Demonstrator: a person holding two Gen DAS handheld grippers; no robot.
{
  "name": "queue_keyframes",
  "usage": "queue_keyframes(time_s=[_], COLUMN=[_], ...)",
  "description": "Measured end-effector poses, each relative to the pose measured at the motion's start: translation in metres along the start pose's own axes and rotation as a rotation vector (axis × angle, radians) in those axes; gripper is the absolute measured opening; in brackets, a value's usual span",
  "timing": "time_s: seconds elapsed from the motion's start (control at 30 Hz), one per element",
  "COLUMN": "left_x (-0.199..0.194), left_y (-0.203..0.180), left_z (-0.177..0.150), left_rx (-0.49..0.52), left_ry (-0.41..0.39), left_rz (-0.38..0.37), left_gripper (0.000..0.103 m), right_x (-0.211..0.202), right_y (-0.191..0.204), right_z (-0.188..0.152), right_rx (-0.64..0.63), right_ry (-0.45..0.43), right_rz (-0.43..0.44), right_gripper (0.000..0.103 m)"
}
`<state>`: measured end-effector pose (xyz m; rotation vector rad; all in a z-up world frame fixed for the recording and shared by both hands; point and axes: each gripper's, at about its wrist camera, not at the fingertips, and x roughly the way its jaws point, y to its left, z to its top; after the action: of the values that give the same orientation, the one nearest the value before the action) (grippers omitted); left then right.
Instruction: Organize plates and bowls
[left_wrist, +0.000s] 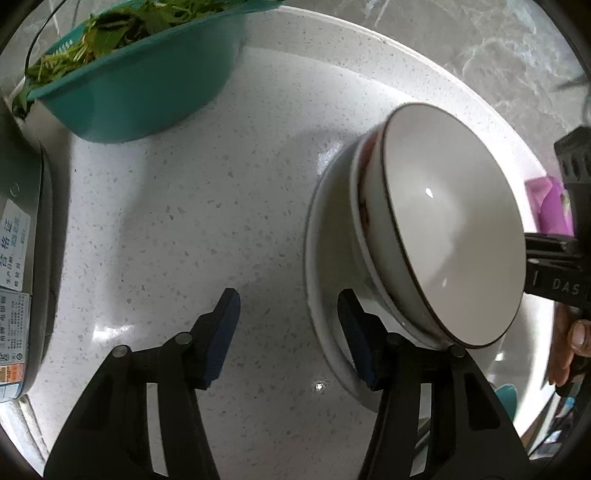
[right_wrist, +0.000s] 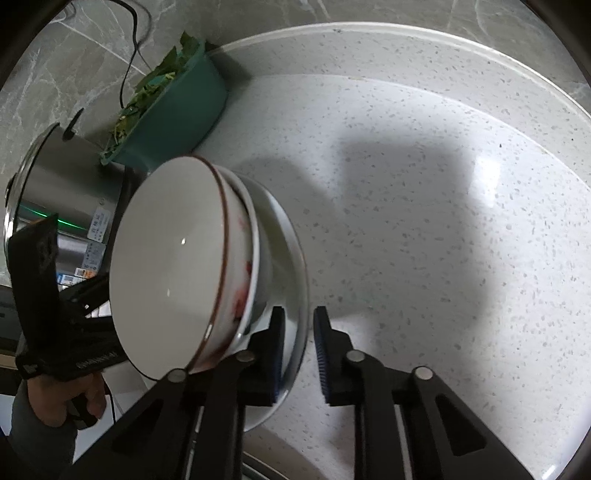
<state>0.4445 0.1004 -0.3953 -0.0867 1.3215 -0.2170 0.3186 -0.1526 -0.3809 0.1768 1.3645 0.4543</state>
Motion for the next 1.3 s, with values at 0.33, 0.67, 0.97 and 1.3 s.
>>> queue_keyframes(time_s=[0.33, 0.67, 0.97, 1.3], left_x=[-0.005, -0.005, -0.016, -0.053], left_y=[-0.016, -0.025, -0.029, -0.039], left_z=[-0.002, -0.001, -0.008, -0.011], left_rx=[0.009, 0.014, 0.017, 0.042], left_ry=[-0.044, -0.064, -0.076, -0.119], left_rz=[-0.019, 0.003, 0.02, 0.031], left_gripper=[0.012, 0.011, 0.011, 0.011], right_x=[0.006, 0.01, 0.005, -0.026], right_y=[0.019, 0.023, 0.025, 0.04], right_z=[0.005, 0.006, -0.001, -0.011], right_rx=[-0.045, -0.038, -0.036, -0.054], right_ry=[-0.029, -0.058, -0.064, -0.113], right_rz=[-0.059, -0.078, -0.085, -0.097], right_gripper=[0.015, 0.013, 0.013, 0.013])
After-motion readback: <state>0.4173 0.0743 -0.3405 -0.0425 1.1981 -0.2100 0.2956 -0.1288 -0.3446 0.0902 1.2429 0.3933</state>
